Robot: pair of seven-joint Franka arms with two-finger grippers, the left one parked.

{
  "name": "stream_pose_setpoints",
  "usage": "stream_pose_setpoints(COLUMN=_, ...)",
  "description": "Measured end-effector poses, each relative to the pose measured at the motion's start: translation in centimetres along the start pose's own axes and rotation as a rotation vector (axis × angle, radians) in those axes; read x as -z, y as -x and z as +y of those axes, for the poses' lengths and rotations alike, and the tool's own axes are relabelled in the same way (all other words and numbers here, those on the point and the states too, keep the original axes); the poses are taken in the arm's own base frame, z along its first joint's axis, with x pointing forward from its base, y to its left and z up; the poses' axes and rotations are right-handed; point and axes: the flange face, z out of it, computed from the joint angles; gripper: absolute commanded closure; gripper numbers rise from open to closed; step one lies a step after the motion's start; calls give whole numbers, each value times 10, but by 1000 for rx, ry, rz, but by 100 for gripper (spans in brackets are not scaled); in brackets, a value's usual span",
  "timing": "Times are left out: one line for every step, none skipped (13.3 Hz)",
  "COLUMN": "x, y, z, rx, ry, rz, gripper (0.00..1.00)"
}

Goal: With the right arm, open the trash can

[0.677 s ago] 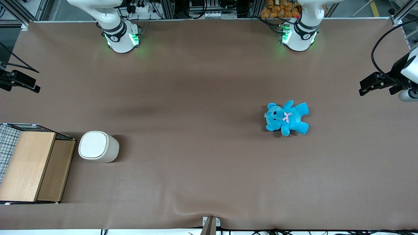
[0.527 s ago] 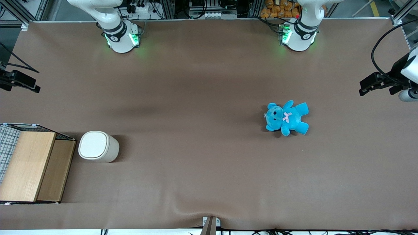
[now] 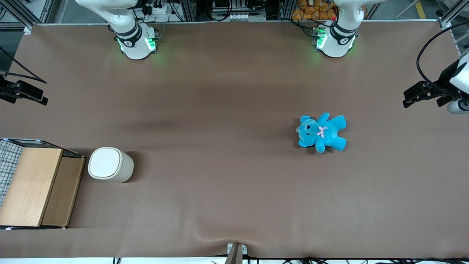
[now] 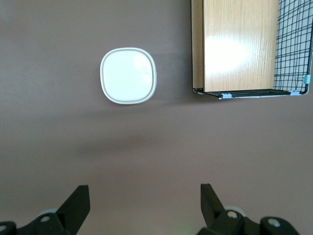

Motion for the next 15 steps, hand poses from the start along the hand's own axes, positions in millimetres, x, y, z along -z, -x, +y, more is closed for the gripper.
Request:
stream_pose_setpoints(x=-2, y=-1, z=0, rx=0, ry=0, rz=-4, gripper=0)
stream_pose_setpoints(x=-3, y=-1, z=0, rx=0, ry=0, rz=-6, gripper=0)
stream_pose_setpoints(x=-3, y=-2, z=0, rx=0, ry=0, rz=-7, gripper=0)
stream_pose_setpoints(x=-4, y=-2, z=0, rx=0, ry=0, rz=-8, gripper=0)
stream_pose_setpoints(x=-4, y=-2, z=0, rx=0, ry=0, rz=-8, gripper=0)
stream_pose_setpoints(x=-5, y=-3, z=0, rx=0, ry=0, rz=-9, gripper=0)
stream_pose_setpoints(x=-8, y=-5, z=-1, rx=0, ry=0, rz=-13, gripper=9)
stream_pose_setpoints(x=-14, y=-8, z=-1, rx=1, ry=1, rz=-22, gripper=16)
stream_pose_setpoints(x=-22, y=-13, z=-2, rx=1, ry=2, rz=-32, gripper=23)
stream_pose_setpoints(x=-32, y=-21, z=-3, rx=2, ry=1, rz=-35, gripper=28)
stream_pose_setpoints(x=-44, y=-31, z=-5, rx=4, ry=-2, rz=-29, gripper=38)
stream_pose_setpoints(x=-57, y=-41, z=-7, rx=6, ry=-5, rz=-30, gripper=50)
stream_pose_setpoints(x=-71, y=-50, z=-9, rx=6, ry=-7, rz=-39, gripper=55)
stream_pose_setpoints(x=-86, y=-59, z=-10, rx=6, ry=-8, rz=-44, gripper=69)
stream_pose_setpoints(x=-100, y=-69, z=-11, rx=6, ry=-6, rz=-42, gripper=77)
